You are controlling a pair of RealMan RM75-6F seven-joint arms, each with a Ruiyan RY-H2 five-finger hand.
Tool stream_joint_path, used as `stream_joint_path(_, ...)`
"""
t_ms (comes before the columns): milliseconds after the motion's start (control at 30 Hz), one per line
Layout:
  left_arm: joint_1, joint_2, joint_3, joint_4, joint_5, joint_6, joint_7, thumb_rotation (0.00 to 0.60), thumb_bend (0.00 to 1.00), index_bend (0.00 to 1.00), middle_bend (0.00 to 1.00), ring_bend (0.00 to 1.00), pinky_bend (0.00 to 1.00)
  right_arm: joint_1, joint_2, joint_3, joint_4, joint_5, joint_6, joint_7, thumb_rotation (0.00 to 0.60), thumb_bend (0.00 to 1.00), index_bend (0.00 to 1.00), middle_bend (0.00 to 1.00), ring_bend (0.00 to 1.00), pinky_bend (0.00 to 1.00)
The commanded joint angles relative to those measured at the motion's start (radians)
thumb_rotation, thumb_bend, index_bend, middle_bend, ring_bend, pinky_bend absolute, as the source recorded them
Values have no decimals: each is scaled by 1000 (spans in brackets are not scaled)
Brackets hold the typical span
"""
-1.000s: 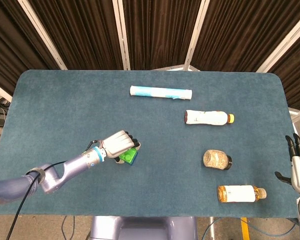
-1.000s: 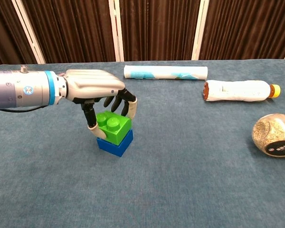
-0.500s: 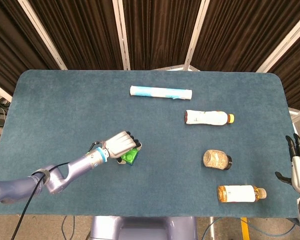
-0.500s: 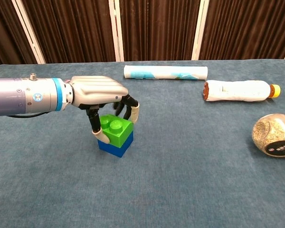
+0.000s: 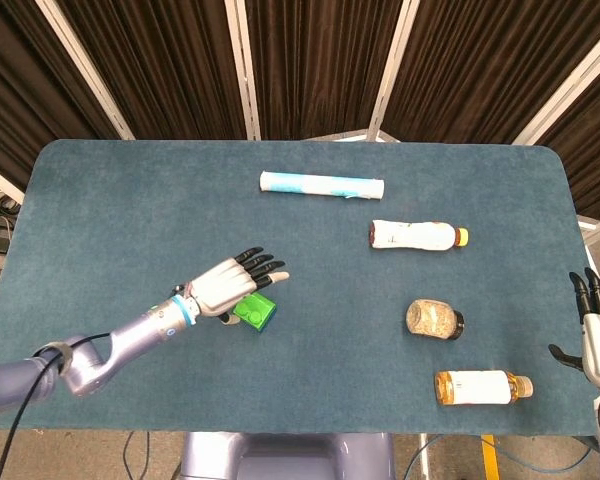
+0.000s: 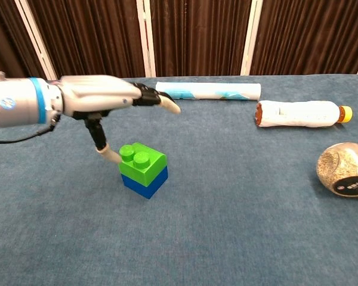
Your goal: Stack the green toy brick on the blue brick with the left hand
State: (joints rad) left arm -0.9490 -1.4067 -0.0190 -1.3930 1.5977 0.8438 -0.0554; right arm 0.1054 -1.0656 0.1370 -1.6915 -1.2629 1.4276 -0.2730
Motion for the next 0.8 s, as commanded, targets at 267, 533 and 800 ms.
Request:
stream_joint_path(267,263,181,-6,-240,-156,323,210,600,0,0,0,0,0,-7,14,-10,-2,-40,13,42,600,0,0,0,0,0)
stream_joint_path(533,500,226,57,-336,-208,582,333,600,0,0,0,0,0,-2,15,-20,44,-90,9,106,600,0,0,0,0,0)
stream_joint_path(800,650,189,84,-287,-227,687,237,600,0,0,0,0,0,-10,21,-25,71,-154,48,164,600,0,0,0,0,0)
